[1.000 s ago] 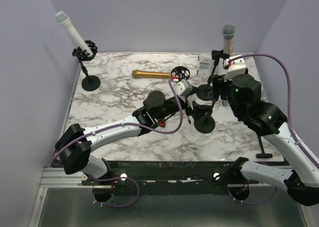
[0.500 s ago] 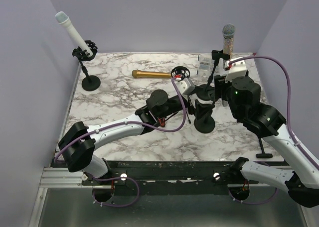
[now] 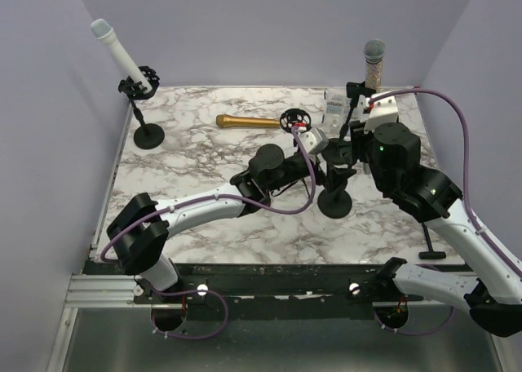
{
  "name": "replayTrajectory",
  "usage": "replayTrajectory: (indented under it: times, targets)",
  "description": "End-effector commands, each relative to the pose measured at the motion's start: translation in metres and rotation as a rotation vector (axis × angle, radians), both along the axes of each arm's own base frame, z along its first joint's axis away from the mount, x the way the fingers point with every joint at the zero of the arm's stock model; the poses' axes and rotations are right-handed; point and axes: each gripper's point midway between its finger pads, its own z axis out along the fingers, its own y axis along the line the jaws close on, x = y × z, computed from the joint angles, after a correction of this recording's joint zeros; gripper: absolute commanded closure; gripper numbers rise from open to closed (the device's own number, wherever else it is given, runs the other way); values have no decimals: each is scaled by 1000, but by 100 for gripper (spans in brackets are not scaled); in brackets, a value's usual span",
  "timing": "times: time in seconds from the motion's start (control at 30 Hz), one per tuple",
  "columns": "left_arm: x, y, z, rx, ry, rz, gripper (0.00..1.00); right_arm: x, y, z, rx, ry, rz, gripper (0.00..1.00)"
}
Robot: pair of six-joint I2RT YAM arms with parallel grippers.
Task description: Remove the microphone from the stand
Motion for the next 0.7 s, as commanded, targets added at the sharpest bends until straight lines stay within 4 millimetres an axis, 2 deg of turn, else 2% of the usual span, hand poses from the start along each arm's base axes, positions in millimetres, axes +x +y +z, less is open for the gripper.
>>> replayTrajectory:
  times: [0.0,0.4,0.67]
  targets:
    - [7,-12,10,-14,-65,4,11,-2,0,7,9,-22,17,66]
    - [25,-19,4,-36,-84,69,29,-3,1,6,10,-21,25,67]
    - [37,-22,0,-51,-88,123,29,-1,5,5,18,-19,35,68]
